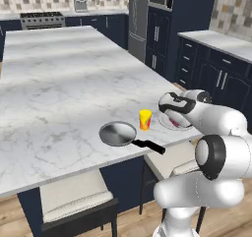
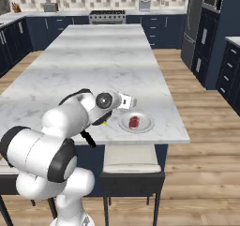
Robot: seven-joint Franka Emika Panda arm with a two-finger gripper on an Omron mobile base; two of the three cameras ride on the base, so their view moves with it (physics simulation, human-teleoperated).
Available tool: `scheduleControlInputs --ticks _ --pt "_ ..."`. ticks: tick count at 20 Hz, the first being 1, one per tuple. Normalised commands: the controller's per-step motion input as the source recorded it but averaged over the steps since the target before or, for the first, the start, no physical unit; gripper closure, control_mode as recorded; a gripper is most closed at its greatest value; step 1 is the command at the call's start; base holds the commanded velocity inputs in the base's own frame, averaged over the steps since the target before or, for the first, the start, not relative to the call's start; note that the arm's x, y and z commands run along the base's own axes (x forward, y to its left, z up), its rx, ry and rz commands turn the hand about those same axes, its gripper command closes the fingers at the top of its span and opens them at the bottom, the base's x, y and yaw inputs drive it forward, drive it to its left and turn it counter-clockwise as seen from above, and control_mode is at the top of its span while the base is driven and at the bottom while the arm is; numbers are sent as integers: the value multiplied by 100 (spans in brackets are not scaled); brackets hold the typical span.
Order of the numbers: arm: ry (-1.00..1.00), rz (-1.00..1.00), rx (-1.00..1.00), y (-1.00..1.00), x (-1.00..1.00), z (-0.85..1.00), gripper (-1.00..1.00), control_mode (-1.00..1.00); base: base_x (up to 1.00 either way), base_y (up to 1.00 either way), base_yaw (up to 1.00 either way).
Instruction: Pick up the pan with the steak in it and place it on the dining table. Then place the steak on the plate.
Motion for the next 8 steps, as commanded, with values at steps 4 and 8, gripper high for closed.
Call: scheduleControlInputs --ticks 4,8 --pt "-2 1 -1 37 -71 65 -100 -100 0 0 0" --pt "4 0 -5 53 -67 59 -100 -100 0 0 0"
